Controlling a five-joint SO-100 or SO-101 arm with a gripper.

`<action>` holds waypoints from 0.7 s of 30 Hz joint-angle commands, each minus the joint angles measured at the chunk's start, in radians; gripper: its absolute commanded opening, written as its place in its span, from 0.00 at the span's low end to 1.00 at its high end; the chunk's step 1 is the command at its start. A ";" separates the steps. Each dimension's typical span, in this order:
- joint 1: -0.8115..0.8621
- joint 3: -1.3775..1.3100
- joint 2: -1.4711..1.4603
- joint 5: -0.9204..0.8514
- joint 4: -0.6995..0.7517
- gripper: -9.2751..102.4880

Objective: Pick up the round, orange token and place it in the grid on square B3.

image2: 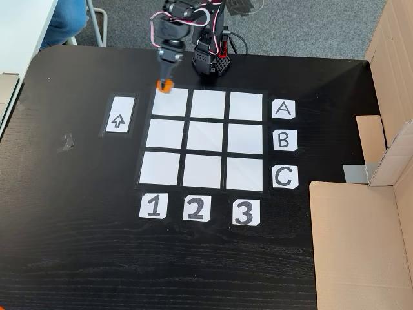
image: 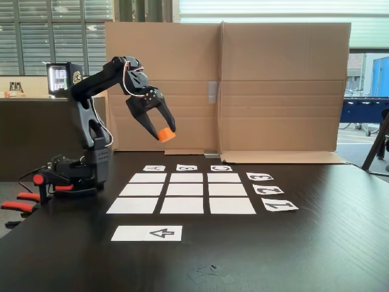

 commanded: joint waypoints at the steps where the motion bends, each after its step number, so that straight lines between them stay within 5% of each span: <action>1: -0.120 0.026 0.080 0.031 0.003 0.07; 21: -0.647 0.100 -0.199 0.376 -0.140 0.08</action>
